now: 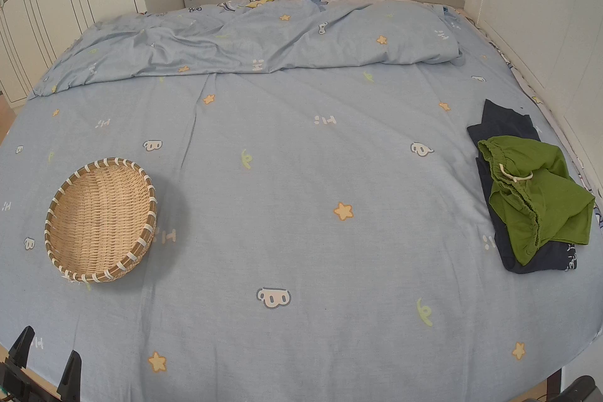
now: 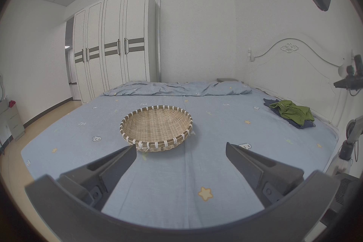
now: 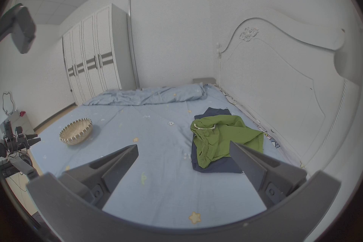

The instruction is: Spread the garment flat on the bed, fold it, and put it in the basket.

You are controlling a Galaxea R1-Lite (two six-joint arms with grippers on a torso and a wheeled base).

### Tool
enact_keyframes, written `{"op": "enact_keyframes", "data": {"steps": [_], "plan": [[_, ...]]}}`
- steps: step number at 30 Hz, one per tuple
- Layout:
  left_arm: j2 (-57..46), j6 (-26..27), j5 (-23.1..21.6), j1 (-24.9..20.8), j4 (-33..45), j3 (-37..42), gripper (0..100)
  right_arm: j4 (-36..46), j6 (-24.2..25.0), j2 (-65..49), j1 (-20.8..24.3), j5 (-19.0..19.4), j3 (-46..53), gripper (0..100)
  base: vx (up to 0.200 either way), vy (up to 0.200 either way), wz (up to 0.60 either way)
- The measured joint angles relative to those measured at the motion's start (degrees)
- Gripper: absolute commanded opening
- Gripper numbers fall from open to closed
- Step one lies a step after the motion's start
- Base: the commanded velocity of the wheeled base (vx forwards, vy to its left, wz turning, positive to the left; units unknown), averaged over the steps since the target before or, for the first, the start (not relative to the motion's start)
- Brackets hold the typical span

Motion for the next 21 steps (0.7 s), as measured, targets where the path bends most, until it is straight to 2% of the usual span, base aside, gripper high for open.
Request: {"op": "enact_keyframes", "data": {"steps": [14,21], "plan": [[0.0,0.0,0.0,0.0,0.0,0.0,100,-1.5,-3.5,37.4,1.0,-4.8,-16.7,100,0.0,0.0,0.0],[0.0,0.0,0.0,0.0,0.0,0.0,100,-6.0,-4.4,58.4,2.7,-13.8,-24.4,100,0.0,0.0,0.0]]}}
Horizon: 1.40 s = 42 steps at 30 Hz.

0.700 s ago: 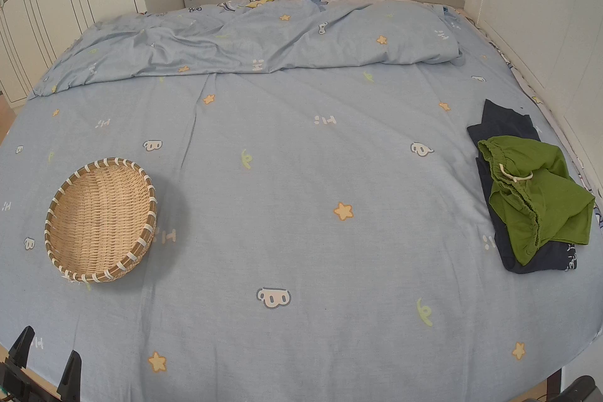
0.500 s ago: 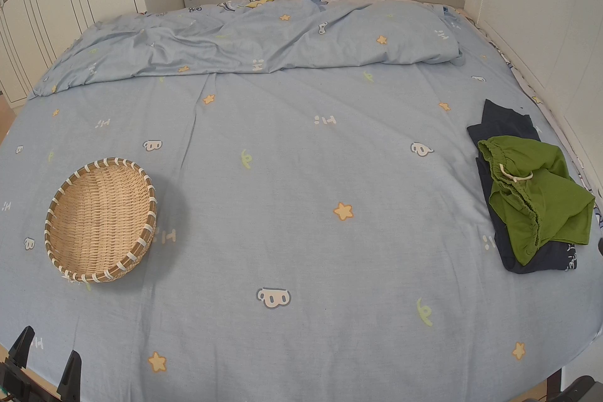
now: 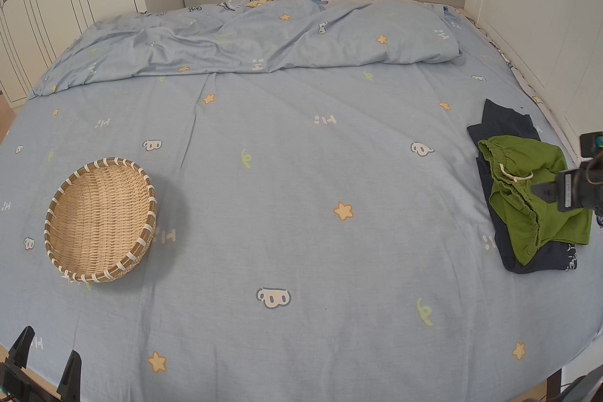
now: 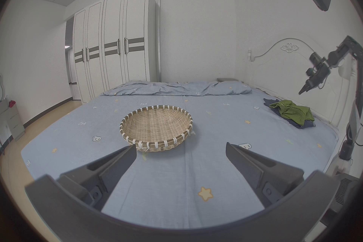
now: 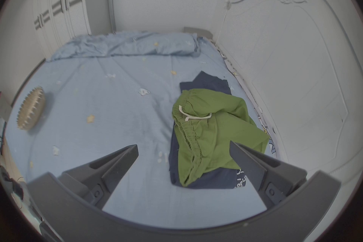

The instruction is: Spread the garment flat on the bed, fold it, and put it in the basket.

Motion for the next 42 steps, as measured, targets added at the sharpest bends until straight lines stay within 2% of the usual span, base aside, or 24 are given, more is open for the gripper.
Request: {"op": "enact_keyframes", "data": {"steps": [6,14,25,26,42], "plan": [[0.0,0.0,0.0,0.0,0.0,0.0,100,-2.7,-0.5,14.8,1.3,-5.2,-7.1,100,0.0,0.0,0.0],[0.0,0.0,0.0,0.0,0.0,0.0,100,-4.1,-0.6,27.3,2.1,-9.5,-14.8,100,0.0,0.0,0.0],[0.0,0.0,0.0,0.0,0.0,0.0,100,-6.4,-0.5,35.4,0.3,-11.3,-18.6,100,0.0,0.0,0.0],[0.0,0.0,0.0,0.0,0.0,0.0,100,-6.4,-0.5,35.7,0.1,-11.4,-18.7,0,0.0,0.0,0.0],[0.0,0.0,0.0,0.0,0.0,0.0,100,-6.9,-0.4,37.4,-1.3,-11.4,-20.4,0,0.0,0.0,0.0]]}}
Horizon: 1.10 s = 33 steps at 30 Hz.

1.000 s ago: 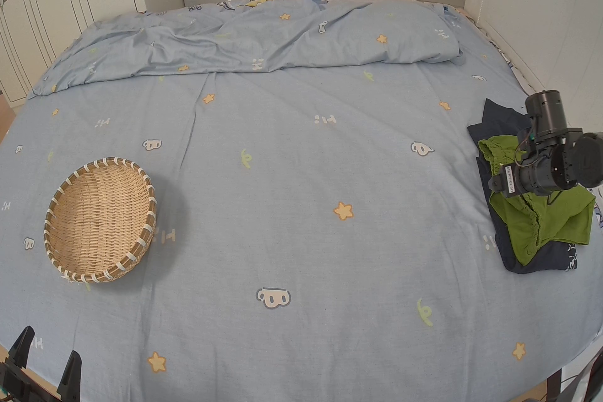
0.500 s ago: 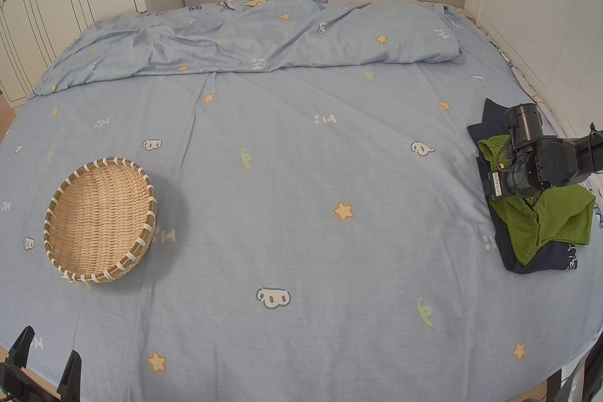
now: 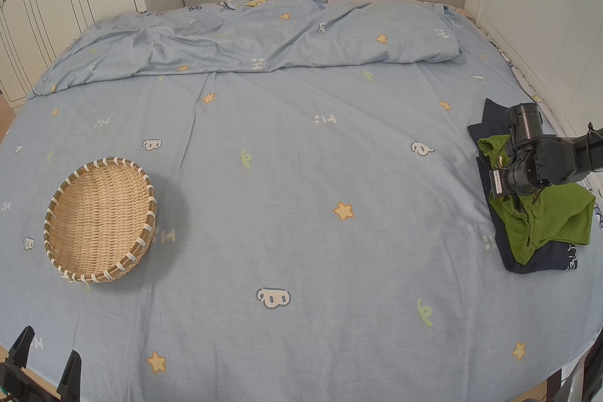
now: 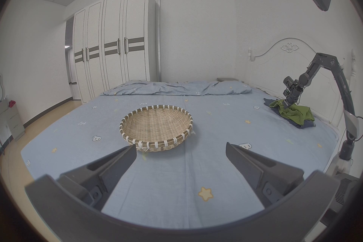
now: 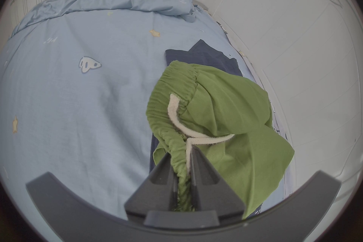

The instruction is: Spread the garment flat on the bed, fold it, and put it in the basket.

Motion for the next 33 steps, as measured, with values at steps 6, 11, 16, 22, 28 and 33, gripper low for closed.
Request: {"op": "enact_keyframes", "data": {"steps": [6,11,16,22,28,33], "plan": [[0.0,0.0,0.0,0.0,0.0,0.0,100,3.5,0.0,-1.8,0.5,0.9,-1.7,0,0.0,0.0,0.0],[0.0,0.0,0.0,0.0,0.0,0.0,100,12.3,1.3,-5.7,2.6,2.6,-4.5,0,0.0,0.0,0.0],[0.0,0.0,0.0,0.0,0.0,0.0,100,21.3,7.3,-9.5,7.4,6.8,-8.9,0,0.0,0.0,0.0],[0.0,0.0,0.0,0.0,0.0,0.0,100,30.2,15.0,-12.4,13.4,15.4,-14.7,0,0.0,0.0,0.0],[0.0,0.0,0.0,0.0,0.0,0.0,100,34.1,20.2,-14.0,21.6,21.5,-18.5,0,0.0,0.0,0.0],[0.0,0.0,0.0,0.0,0.0,0.0,100,34.0,23.8,-14.3,29.6,22.7,-18.8,0,0.0,0.0,0.0]]}}
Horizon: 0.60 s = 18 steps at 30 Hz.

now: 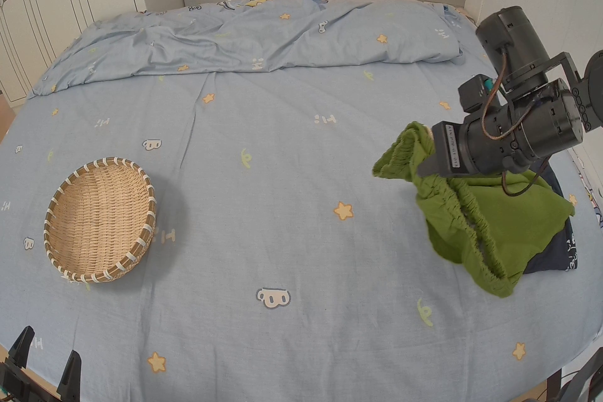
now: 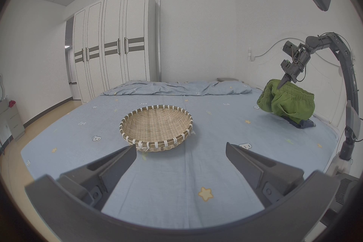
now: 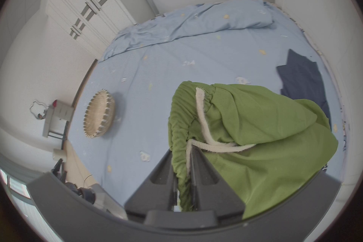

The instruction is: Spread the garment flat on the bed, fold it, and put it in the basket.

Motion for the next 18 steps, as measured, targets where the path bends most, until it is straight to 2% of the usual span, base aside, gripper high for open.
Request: {"op": "enact_keyframes", "data": {"steps": [4,10,18], "plan": [[0.0,0.0,0.0,0.0,0.0,0.0,100,-2.7,3.6,1.1,6.1,0.2,-0.3,0,0.0,0.0,0.0],[0.0,0.0,0.0,0.0,0.0,0.0,100,-11.6,11.5,6.4,14.8,-0.3,-2.1,0,0.0,0.0,0.0],[0.0,0.0,0.0,0.0,0.0,0.0,100,-13.8,17.6,14.1,21.4,-3.8,-9.3,0,0.0,0.0,0.0]]}}
